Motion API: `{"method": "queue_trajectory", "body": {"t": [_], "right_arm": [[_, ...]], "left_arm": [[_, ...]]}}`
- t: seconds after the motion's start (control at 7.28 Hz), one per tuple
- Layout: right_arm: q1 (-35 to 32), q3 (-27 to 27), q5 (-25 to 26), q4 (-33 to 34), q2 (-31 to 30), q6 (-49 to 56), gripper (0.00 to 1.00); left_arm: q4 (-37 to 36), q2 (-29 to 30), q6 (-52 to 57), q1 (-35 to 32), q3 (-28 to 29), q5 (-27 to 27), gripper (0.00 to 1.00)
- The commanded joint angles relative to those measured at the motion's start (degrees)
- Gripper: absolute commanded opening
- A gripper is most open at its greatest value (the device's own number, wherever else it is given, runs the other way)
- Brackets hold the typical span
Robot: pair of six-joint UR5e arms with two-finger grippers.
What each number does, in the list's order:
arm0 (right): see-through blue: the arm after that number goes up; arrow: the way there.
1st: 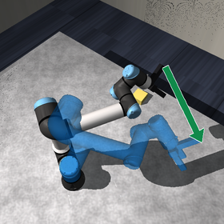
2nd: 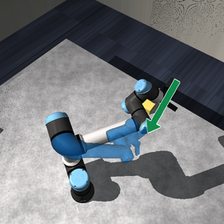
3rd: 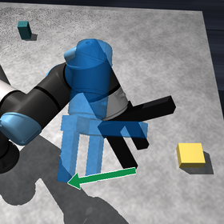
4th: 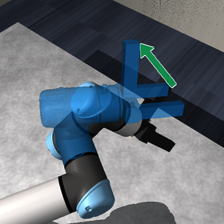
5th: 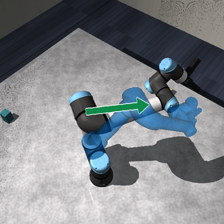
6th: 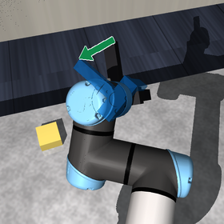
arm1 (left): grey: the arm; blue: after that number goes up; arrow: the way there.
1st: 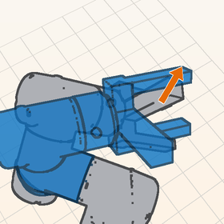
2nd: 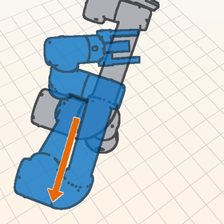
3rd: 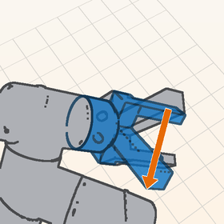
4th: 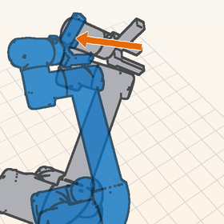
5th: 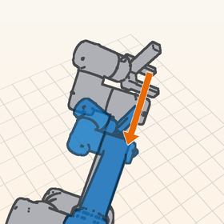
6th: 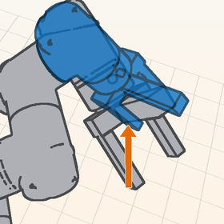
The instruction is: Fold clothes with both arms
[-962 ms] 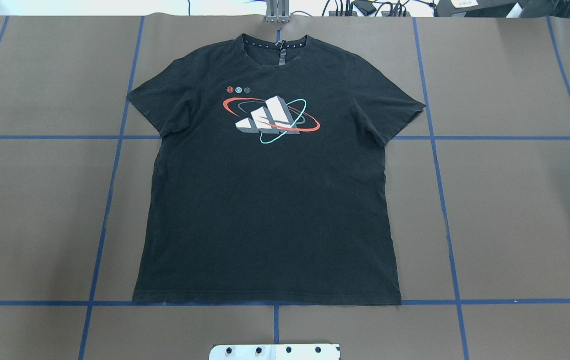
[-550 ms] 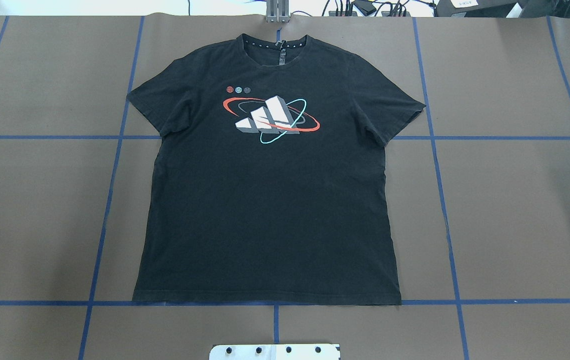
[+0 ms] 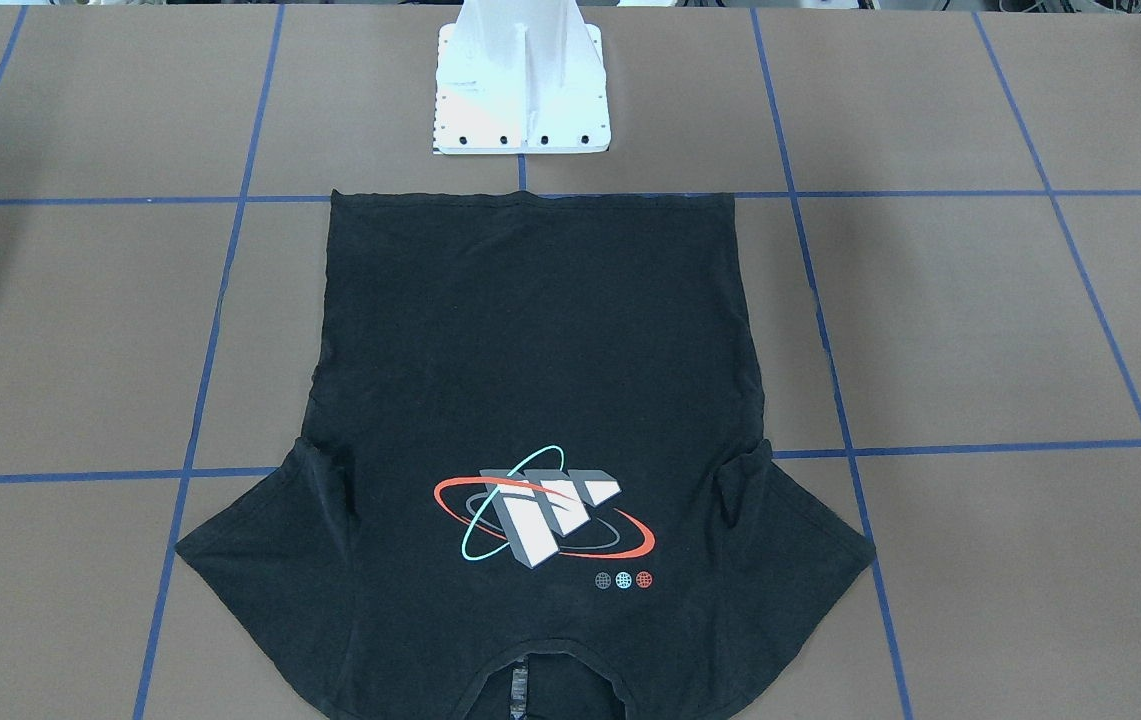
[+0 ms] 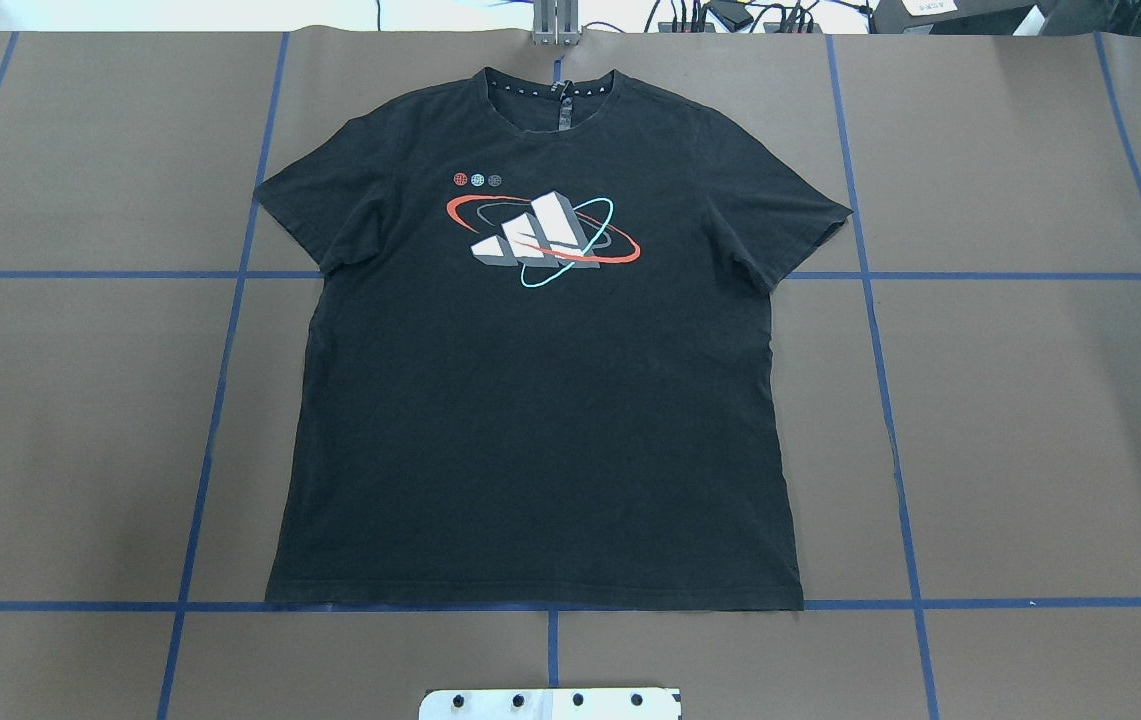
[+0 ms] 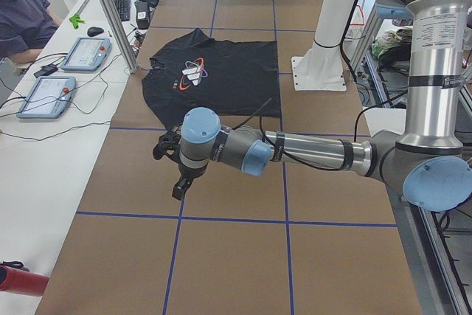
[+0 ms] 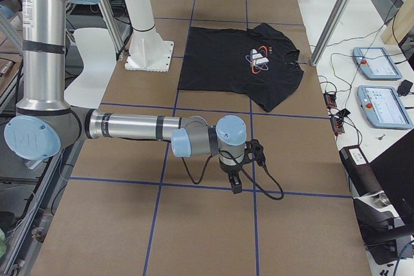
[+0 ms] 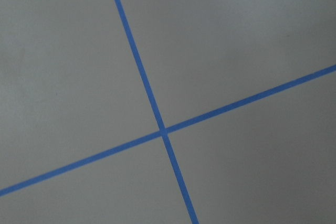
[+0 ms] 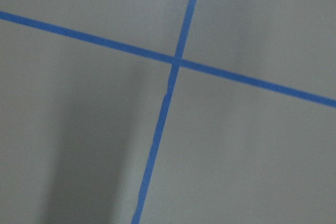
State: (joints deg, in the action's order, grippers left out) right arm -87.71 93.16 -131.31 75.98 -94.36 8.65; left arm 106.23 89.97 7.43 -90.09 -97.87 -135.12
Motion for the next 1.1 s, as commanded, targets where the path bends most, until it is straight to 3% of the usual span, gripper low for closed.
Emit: {"method": "queue_trajectory", "body": {"t": [0.0, 0.27, 0.41, 0.55, 0.69, 0.96], "right_arm": [[0.96, -1.67, -0.17, -6.98, 1.80, -1.16, 1.00], [1.14, -2.72, -0.34, -6.82, 4.43, -3.80, 1.00], [1.14, -2.11, -0.61, -6.99, 4.53, -7.29, 1.00], [1.14, -1.50, -0.79, -7.08, 6.19, -10.81, 1.00], [2.01, -1.49, -1.75, -7.25, 6.64, -13.80, 1.00], [3.68, -0.97, -2.19, -9.09, 6.82, -17.85, 1.00]], "left_arm": [[6.32, 4.24, -0.31, 0.08, 0.49, 0.03, 1.00], [13.97, 5.21, -4.42, 0.08, 0.74, -0.06, 1.00], [14.96, 6.52, -19.15, 0.17, 0.23, -0.32, 1.00], [20.89, 6.45, -25.39, 2.44, 0.48, -0.15, 1.00], [26.69, 6.45, -26.06, 5.76, 0.40, 0.03, 1.00], [29.56, 10.46, -27.03, 12.00, 2.93, -0.06, 1.00]]}}
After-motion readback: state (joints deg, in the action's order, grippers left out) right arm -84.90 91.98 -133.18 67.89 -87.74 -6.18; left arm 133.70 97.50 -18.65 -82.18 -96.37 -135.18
